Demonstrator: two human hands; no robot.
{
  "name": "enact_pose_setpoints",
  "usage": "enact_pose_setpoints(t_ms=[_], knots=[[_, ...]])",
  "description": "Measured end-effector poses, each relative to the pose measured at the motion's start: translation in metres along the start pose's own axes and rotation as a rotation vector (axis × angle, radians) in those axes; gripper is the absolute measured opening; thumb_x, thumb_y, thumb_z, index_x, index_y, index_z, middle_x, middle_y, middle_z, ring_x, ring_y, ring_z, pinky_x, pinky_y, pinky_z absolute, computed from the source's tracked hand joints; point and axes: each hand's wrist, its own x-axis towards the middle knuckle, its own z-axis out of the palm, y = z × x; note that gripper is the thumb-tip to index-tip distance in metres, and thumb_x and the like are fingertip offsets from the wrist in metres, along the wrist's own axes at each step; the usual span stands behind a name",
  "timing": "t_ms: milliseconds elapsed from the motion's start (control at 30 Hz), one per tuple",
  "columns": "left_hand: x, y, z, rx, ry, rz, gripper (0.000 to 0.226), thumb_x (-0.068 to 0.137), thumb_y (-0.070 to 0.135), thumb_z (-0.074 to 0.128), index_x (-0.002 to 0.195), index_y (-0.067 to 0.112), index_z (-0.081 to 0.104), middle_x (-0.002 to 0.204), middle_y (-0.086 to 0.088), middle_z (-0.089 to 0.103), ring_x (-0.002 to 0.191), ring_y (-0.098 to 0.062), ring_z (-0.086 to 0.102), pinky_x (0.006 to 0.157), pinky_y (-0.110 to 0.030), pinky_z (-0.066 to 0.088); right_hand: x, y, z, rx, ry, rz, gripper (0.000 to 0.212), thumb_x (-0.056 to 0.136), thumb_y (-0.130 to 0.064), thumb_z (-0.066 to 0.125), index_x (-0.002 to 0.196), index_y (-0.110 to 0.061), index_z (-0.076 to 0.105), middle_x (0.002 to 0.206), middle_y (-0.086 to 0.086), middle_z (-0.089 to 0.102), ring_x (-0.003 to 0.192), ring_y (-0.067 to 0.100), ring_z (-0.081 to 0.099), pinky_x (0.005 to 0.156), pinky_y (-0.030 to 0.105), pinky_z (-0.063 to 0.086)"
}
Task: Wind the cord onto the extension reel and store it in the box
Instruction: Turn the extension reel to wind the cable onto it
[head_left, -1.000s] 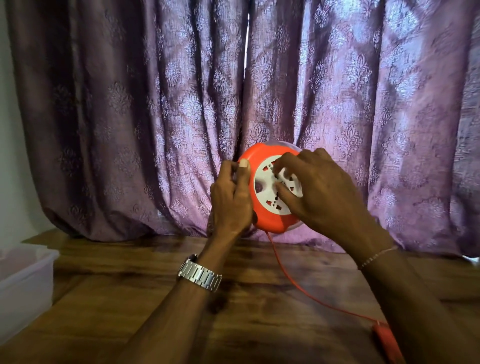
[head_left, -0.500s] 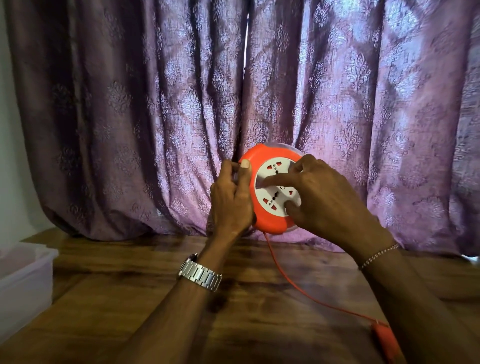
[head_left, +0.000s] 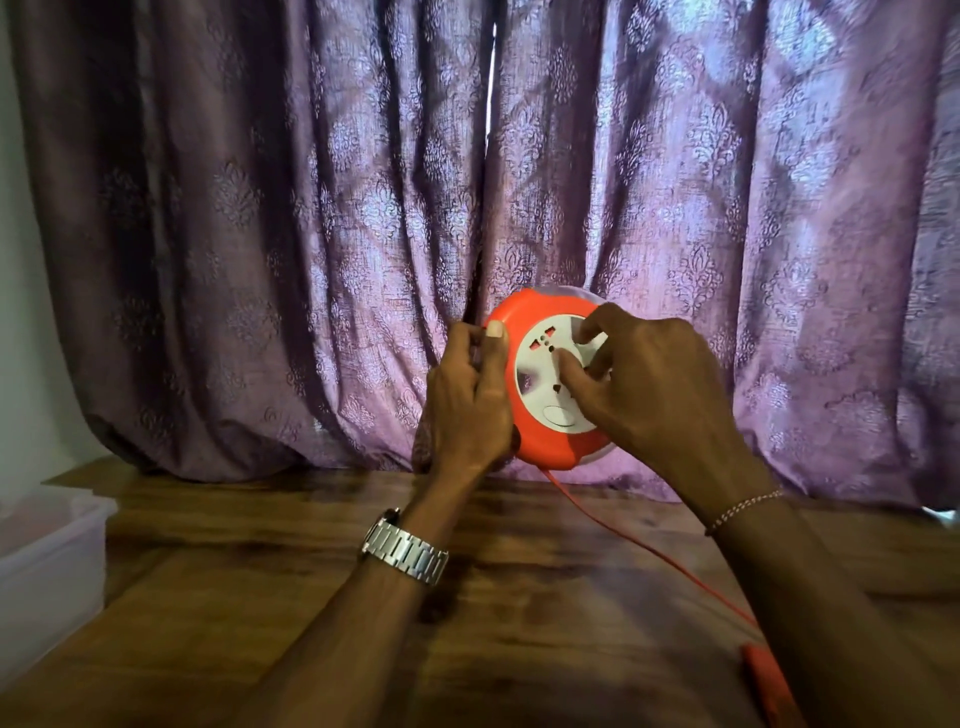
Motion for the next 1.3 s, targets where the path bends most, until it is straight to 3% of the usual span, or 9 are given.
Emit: enact_pose_setpoints(t_ms=[67, 233, 433, 600, 800, 900, 1033, 1200, 1300], knots=[[0.002, -0.001, -0.001, -0.007, 0.015, -0.004, 0.035, 0.098, 0.047, 0.045, 0.079, 0.019, 0.052, 0.064, 0.005, 0.058, 0.063, -0.018, 0.053, 0.065, -0.05, 0.049, 0.001, 0.004, -0.006, 0.029, -0.092, -0.133, 0.023, 0.086, -0.032, 0.059, 0.109, -0.03, 0.061, 0.1, 0.003, 0.065, 0.097, 0.029, 0.058, 0.075, 0.042, 0.05], [0.006, -0.001, -0.002, -0.017, 0.026, -0.015, 0.032, 0.1, 0.045, 0.046, 0.076, 0.023, 0.047, 0.065, 0.005, 0.055, 0.064, -0.02, 0.05, 0.067, -0.053, 0.049, 0.002, 0.005, -0.012, -0.029, -0.32, -0.285, 0.062, 0.081, -0.007, 0.06, 0.123, -0.053, 0.055, 0.136, 0.004, 0.043, 0.123, 0.024, 0.036, 0.081, 0.038, 0.048], [0.006, -0.001, -0.002, -0.019, 0.024, -0.006, 0.032, 0.099, 0.046, 0.046, 0.078, 0.022, 0.05, 0.066, 0.006, 0.059, 0.064, -0.017, 0.053, 0.065, -0.049, 0.05, -0.001, 0.001, -0.01, -0.172, -0.246, -0.331, 0.056, 0.077, -0.022, 0.056, 0.121, -0.057, 0.053, 0.135, 0.004, 0.046, 0.119, 0.025, 0.041, 0.066, 0.03, 0.031], [0.006, -0.002, -0.002, -0.003, 0.026, 0.023, 0.034, 0.098, 0.047, 0.045, 0.08, 0.02, 0.052, 0.064, 0.009, 0.057, 0.062, -0.011, 0.049, 0.064, -0.044, 0.048, -0.004, 0.003, -0.01, -0.119, -0.189, -0.293, 0.058, 0.075, -0.025, 0.064, 0.122, -0.058, 0.054, 0.117, 0.004, 0.055, 0.106, 0.027, 0.053, 0.068, 0.036, 0.046], [0.005, 0.001, -0.002, -0.012, 0.031, 0.014, 0.034, 0.098, 0.048, 0.046, 0.082, 0.019, 0.054, 0.065, 0.006, 0.059, 0.063, -0.016, 0.053, 0.065, -0.048, 0.049, -0.004, 0.001, 0.003, -0.006, -0.002, -0.117, 0.065, 0.065, -0.07, 0.056, 0.124, -0.043, 0.06, 0.085, 0.003, 0.073, 0.081, 0.03, 0.068, 0.07, 0.038, 0.055], [0.004, 0.003, -0.001, -0.014, 0.011, 0.015, 0.033, 0.098, 0.048, 0.045, 0.083, 0.02, 0.055, 0.068, 0.004, 0.062, 0.067, -0.021, 0.058, 0.067, -0.048, 0.05, -0.004, -0.001, 0.012, 0.061, 0.126, -0.007, 0.071, 0.064, -0.079, 0.055, 0.115, -0.03, 0.067, 0.088, 0.002, 0.076, 0.082, 0.03, 0.069, 0.074, 0.035, 0.054], [0.004, 0.002, -0.001, 0.007, 0.017, 0.013, 0.032, 0.098, 0.048, 0.045, 0.082, 0.022, 0.054, 0.069, 0.001, 0.064, 0.069, -0.023, 0.061, 0.066, -0.049, 0.05, -0.003, -0.002, 0.013, 0.037, 0.067, 0.024, 0.069, 0.07, -0.079, 0.052, 0.114, -0.027, 0.061, 0.085, 0.005, 0.073, 0.083, 0.034, 0.066, 0.071, 0.037, 0.05], [0.007, 0.0, -0.004, -0.017, 0.032, -0.007, 0.034, 0.098, 0.047, 0.046, 0.079, 0.02, 0.051, 0.065, -0.002, 0.059, 0.065, -0.028, 0.057, 0.064, -0.053, 0.049, -0.001, 0.002, -0.007, 0.018, -0.08, -0.196, 0.032, 0.084, -0.047, 0.06, 0.112, -0.031, 0.057, 0.102, 0.0, 0.061, 0.098, 0.026, 0.054, 0.07, 0.04, 0.05], [0.007, 0.001, -0.005, -0.018, 0.035, 0.001, 0.036, 0.099, 0.046, 0.045, 0.081, 0.016, 0.053, 0.066, -0.005, 0.061, 0.065, -0.026, 0.056, 0.065, -0.054, 0.049, 0.0, 0.004, -0.014, -0.021, -0.275, -0.279, 0.047, 0.084, -0.02, 0.06, 0.122, -0.046, 0.055, 0.133, 0.001, 0.045, 0.119, 0.024, 0.039, 0.08, 0.044, 0.051]])
